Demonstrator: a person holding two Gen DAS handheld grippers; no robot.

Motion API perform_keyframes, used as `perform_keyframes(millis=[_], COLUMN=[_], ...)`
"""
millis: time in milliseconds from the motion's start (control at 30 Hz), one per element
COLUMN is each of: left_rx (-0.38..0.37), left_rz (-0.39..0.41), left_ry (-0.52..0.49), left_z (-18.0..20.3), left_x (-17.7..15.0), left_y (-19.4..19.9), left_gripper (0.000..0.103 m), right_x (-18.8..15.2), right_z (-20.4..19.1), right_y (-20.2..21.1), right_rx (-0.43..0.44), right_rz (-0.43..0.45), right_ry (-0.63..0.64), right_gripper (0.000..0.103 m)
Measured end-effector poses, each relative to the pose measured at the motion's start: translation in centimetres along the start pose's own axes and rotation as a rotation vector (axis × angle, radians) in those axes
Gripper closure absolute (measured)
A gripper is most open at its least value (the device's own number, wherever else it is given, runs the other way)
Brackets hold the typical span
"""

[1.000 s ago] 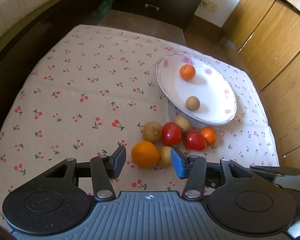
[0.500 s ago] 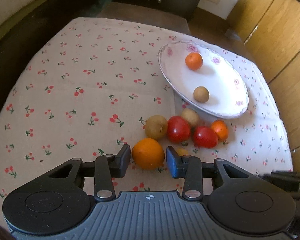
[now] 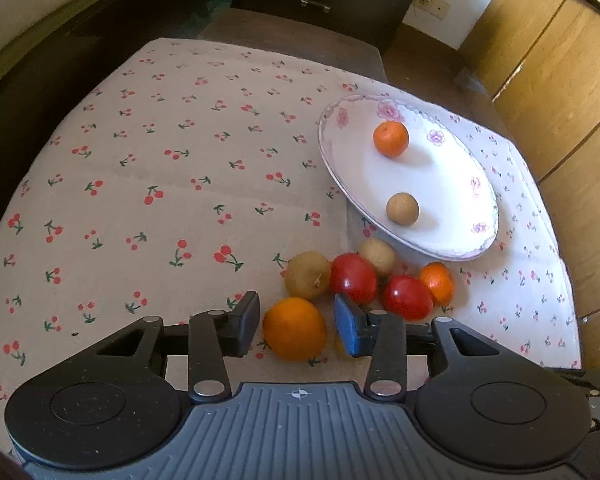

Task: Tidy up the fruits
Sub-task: 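Grasp another mandarin with the left tool while the right tool grasps a red tomato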

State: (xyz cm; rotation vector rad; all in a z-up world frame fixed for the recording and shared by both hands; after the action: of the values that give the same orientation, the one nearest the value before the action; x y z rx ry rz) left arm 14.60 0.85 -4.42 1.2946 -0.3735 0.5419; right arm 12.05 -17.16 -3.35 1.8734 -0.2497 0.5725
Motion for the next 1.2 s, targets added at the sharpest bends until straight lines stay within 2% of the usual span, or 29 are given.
perform_keyframes(millis=[167, 233, 500, 933, 1067, 1200], left_rx=[0.012, 0.020, 0.018, -0.012, -0.009, -0.014], left_rz=[0.003, 0.003, -0.010, -0.027, -0.023, -0.024], left_ry=[-0.017, -0.026, -0.044, -0.100, -0.112, -0.110], left_z=[0.2, 0.2, 0.3, 1.6, 1.9, 2.0], left_x=[-0.3, -0.4, -1.2, -4.7, -4.8, -4.8], left_y=[0.0, 0.0, 0.9, 2.9, 2.9, 2.9], left_gripper=[0.056, 0.060, 0.060, 0.061, 0.059, 0.050], right_x=[0.0, 0.1, -0.1, -2.4, -2.2, -2.0], right_z=[0.0, 0.1, -0.1, -1.3, -1.1, -1.2], right_y=[-0.2, -0.3, 0.1, 1.3, 1.3, 1.2], right_rx=[-0.014, -0.009, -0.016, -0.039, -0.032, -0.040], right_rz=[0.012, 0.014, 0.002, -0.017, -0.009, -0.008], right_ry=[0.013, 0.011, 0.024, 0.067, 0.066, 0.066], right_gripper=[0.074, 0.074, 0.075, 0.075, 0.074, 0.073])
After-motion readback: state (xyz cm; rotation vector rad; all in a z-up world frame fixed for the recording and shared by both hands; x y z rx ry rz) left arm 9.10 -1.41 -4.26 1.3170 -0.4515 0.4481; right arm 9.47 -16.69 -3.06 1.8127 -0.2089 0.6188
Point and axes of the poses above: each gripper's, at about its wrist camera, not at the fingertips, and y roughly against the way its jaws point, z to its right, x to its top, the point moved 1 cm from there along -y, roughly the way its jaws point, and after that the axes turned 6 degrees about z, right-handed, at the moved point
